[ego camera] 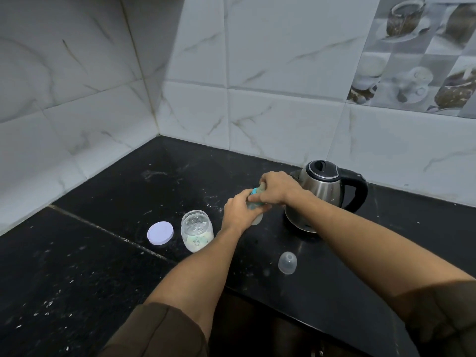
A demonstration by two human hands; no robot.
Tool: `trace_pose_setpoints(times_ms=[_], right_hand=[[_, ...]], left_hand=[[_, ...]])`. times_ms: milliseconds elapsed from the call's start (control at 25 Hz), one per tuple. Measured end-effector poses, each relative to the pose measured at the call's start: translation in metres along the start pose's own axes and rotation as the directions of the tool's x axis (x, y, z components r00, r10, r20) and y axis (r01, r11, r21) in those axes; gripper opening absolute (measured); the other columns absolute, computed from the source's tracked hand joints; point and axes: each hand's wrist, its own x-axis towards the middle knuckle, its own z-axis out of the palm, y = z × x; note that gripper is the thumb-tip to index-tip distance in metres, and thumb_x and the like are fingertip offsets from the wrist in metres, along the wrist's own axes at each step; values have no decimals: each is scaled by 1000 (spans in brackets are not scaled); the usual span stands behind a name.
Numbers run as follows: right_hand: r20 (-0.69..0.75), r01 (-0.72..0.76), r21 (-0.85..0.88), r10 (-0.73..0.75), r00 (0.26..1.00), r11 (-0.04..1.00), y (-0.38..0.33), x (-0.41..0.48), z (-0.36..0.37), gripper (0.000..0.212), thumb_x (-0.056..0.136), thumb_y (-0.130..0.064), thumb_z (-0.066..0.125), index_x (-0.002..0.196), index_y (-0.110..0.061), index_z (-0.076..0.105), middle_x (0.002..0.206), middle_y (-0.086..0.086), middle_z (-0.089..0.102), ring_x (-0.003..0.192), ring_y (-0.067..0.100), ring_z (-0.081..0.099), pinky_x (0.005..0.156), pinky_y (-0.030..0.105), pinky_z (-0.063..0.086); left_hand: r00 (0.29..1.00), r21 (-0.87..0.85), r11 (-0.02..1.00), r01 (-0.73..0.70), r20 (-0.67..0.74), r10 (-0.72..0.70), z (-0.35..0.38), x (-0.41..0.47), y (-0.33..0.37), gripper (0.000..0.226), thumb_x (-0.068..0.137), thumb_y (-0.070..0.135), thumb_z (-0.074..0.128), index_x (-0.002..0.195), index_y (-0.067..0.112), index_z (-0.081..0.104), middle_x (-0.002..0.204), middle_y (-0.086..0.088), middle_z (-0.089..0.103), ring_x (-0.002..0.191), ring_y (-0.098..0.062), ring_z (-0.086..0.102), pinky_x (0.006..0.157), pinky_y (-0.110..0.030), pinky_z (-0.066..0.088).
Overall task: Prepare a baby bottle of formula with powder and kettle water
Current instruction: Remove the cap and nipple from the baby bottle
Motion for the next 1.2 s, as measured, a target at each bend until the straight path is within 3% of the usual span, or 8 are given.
trace_pose_setpoints(times_ms=[200, 360, 560, 800, 880, 960, 1080, 1200], right_hand=[[-12, 48, 3, -48, 999, 999, -7, 7, -12, 45, 77, -54, 84, 91, -13, 73, 76, 2, 71, 63, 19, 67, 63, 33, 58], [4, 107, 30, -108, 994, 994, -9, 10, -18, 45, 76, -51, 86, 83, -8, 73, 61, 2, 67, 57, 18, 64, 60, 32, 53], [20, 233, -88, -232, 973, 969, -6, 16, -22, 46, 78, -49, 86, 104, -13, 74, 92, 2, 69, 88, 22, 63, 73, 31, 46], [135, 460, -137, -444, 886, 877, -2, 15, -24, 49, 78, -13, 83, 125, -20, 71, 121, 4, 64, 111, 25, 62, 96, 42, 52], [139, 463, -116, -447, 884, 879, -3, 18, -25, 63, 79, -15, 84, 138, -20, 63, 126, 5, 61, 114, 24, 61, 98, 37, 51], [107, 377, -72, -368, 924, 923, -6, 18, -25, 70, 81, -33, 85, 144, -17, 57, 128, 4, 61, 114, 22, 61, 95, 32, 49], [53, 217, -58, -214, 975, 974, -8, 20, -24, 56, 82, -62, 77, 116, -18, 70, 106, 0, 71, 99, 22, 66, 87, 37, 55], [77, 288, -49, -284, 956, 956, -7, 20, -23, 33, 86, -39, 82, 112, -19, 75, 94, -4, 66, 94, 21, 63, 86, 36, 53]], left_hand=[[1000, -2, 1000, -3, 18, 3, -14, 5, 4, 66, 64, 57, 91, 120, 30, 68, 99, 13, 74, 96, -7, 69, 84, -32, 60], [999, 50, 998, 36, -16, -35, -18, 7, 3, 49, 65, 51, 92, 103, 27, 73, 89, 10, 75, 87, -10, 70, 81, -34, 59], [1000, -7, 1000, 24, -19, -24, -19, 6, 6, 42, 69, 37, 93, 106, 24, 77, 87, 10, 75, 85, -8, 70, 80, -28, 56], [998, 1, 998, 56, 30, -56, -22, 11, 5, 46, 69, 32, 93, 109, 21, 72, 97, 7, 76, 90, -10, 72, 85, -32, 58], [998, -6, 998, 67, 20, -66, -22, 11, 5, 47, 71, 32, 93, 112, 21, 71, 99, 7, 76, 92, -11, 71, 85, -31, 57], [996, -12, 996, 87, 1, -87, -22, 11, 7, 46, 72, 33, 92, 111, 21, 72, 96, 8, 75, 91, -11, 70, 82, -28, 55], [996, -1, 996, 93, -18, -93, -22, 13, 6, 46, 71, 36, 92, 110, 24, 73, 96, 8, 75, 93, -12, 70, 84, -30, 56], [995, 21, 995, 98, -9, -97, -24, 13, 4, 50, 69, 37, 93, 112, 24, 72, 98, 8, 75, 93, -13, 70, 87, -33, 57]])
